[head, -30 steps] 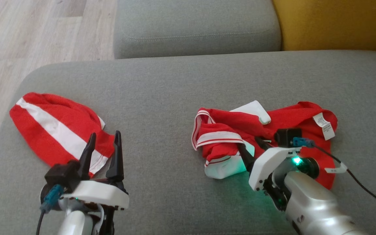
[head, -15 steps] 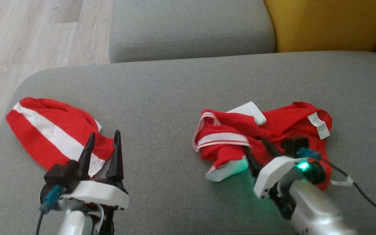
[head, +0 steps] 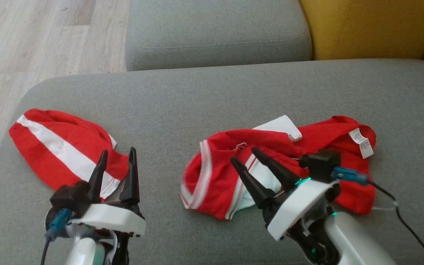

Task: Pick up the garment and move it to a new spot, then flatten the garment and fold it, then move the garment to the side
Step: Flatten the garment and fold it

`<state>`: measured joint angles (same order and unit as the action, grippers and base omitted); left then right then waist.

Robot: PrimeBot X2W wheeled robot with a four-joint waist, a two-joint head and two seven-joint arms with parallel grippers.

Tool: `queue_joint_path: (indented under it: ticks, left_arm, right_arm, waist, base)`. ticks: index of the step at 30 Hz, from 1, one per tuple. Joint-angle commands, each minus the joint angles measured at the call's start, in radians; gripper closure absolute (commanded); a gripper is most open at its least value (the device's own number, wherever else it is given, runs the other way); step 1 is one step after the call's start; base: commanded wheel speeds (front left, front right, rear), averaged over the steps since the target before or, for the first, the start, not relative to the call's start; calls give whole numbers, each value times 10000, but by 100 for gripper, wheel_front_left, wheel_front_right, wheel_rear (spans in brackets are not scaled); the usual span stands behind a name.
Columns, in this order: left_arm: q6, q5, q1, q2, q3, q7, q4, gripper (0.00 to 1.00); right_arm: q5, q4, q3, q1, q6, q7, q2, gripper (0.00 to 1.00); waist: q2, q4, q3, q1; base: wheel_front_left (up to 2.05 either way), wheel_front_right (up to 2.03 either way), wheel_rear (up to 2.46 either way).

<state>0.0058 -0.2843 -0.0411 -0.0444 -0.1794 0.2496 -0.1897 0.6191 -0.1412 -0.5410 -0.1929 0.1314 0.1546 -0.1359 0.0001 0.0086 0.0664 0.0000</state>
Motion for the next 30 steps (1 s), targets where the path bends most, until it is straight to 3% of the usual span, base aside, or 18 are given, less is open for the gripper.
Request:
queue_joint_path:
  ticks: [1,8,13,17,23,30]
  left_arm:
    - [-17,75,-392,-58,388,122,305,0]
    - [-43,95,-398,-58,385,122,382,0]
    - [-53,95,-306,-58,337,122,488,0]
    - [-53,35,-189,-58,234,122,512,0]
    - [-41,1,-51,-58,84,122,531,0]
    - [-140,35,-215,-58,-100,122,452,0]
  right_arm:
    - [-87,890,136,-242,-7,61,117,0]
    - [-1854,1772,2199,724,-7,-94,421,0]
    - [-3243,1514,3983,1472,-7,-827,727,0]
    - [-3704,1034,4994,2072,-7,-1377,840,0]
    - [-3392,169,5164,2296,-7,-1993,853,0]
    - [-3191,-527,4958,1210,-7,-1979,854,0]
  waist:
    - [-1,7,2,0]
    - [-1,-4,47,0]
    - [-1,-82,38,0]
    - [-1,-129,12,0]
    - [-1,-118,-119,0]
    - [-1,363,-487,0]
  base:
    - [0,0,0]
    - [0,0,0]
    - [0,0,0]
    - [0,0,0]
    - [0,0,0]
    - [0,0,0]
